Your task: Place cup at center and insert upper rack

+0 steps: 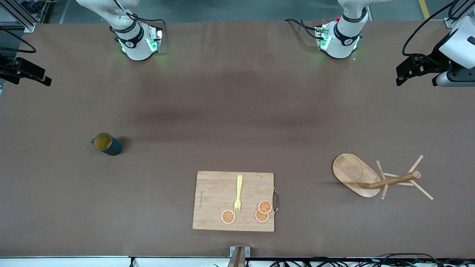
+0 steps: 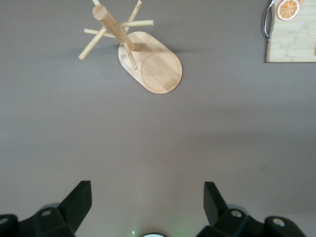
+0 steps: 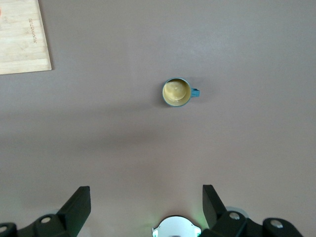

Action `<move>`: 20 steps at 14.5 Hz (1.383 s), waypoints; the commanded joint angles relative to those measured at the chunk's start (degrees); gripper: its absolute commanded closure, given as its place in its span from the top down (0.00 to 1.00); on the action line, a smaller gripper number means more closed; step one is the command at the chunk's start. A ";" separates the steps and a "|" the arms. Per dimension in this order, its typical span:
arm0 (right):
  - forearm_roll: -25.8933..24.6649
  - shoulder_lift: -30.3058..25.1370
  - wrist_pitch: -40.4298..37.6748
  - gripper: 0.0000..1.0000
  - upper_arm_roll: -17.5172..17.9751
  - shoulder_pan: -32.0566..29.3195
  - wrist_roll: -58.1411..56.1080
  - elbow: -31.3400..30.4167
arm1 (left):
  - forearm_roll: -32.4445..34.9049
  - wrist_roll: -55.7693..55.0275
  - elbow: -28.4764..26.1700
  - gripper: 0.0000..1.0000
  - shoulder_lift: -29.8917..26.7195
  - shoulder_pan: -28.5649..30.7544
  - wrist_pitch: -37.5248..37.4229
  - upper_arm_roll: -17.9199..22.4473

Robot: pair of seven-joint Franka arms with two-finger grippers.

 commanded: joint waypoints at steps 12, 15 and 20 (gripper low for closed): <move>-0.72 9.07 0.26 1.00 -0.31 -0.70 -0.26 1.34 | -0.22 0.31 0.71 1.00 0.35 0.28 -0.51 -0.43; -0.45 13.78 10.52 1.00 -0.22 -2.37 -8.91 1.61 | -0.49 0.05 0.36 1.00 0.70 0.28 -0.42 -0.43; 3.14 19.85 24.48 1.00 -0.05 -5.09 -31.76 -6.36 | -0.57 0.05 -0.25 1.00 1.05 0.28 0.63 -0.52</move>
